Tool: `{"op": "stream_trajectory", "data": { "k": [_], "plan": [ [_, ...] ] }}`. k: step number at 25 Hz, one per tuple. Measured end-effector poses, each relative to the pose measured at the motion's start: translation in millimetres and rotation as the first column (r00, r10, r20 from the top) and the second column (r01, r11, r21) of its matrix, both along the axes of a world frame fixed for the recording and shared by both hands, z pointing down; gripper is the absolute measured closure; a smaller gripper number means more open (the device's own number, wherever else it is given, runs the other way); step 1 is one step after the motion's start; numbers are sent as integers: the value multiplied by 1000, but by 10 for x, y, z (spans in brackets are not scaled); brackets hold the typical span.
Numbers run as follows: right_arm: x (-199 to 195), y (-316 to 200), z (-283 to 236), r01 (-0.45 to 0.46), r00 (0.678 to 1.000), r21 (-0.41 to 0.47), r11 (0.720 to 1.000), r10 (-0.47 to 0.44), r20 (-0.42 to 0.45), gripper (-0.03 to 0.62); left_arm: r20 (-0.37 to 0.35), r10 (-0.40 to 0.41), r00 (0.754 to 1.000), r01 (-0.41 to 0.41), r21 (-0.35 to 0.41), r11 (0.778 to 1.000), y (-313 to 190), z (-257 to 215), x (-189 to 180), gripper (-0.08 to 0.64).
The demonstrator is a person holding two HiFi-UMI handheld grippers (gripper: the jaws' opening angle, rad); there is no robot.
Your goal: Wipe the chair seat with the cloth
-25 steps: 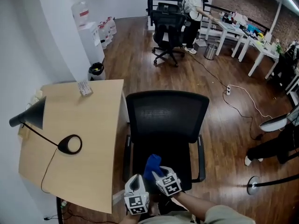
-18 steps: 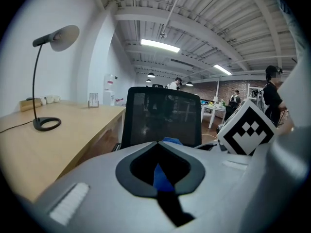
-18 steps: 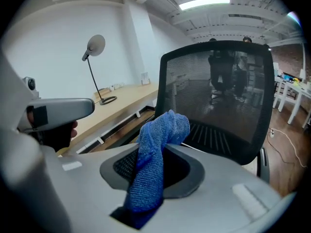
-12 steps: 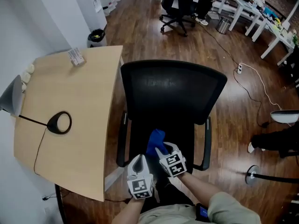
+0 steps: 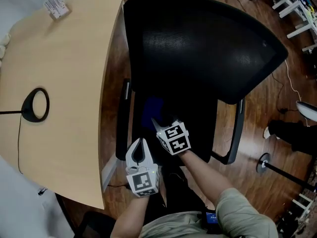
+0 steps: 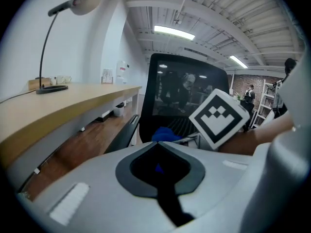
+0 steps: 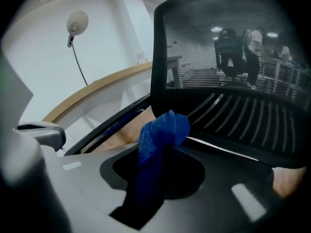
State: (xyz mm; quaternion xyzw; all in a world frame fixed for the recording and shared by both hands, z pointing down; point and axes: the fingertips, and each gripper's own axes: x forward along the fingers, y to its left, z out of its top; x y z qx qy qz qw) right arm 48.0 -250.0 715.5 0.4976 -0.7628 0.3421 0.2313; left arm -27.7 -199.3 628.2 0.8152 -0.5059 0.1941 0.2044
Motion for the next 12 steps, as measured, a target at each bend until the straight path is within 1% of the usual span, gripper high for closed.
{"op": "stream_trajectory", "data": {
  "k": [3,7,9,12],
  "plan": [
    [-115,-131,320,5,1000,-42,999,-5,6,485,-10,3,1000,-3,-46,999,65,248,-29,555],
    [-234,-376,688,23,1000,-85,996,-21,21,483,-27,14,1000,-16,-63,998,20,457,-14,555],
    [-285,-493,838,24,999,-102,995,-21,30,483,-30,17,999,-19,-65,998,-9,532,-11,555],
    [-354,-610,1065,29,999,-126,992,-25,32,483,-26,24,999,-26,-88,996,-27,653,-3,555]
  ]
}}
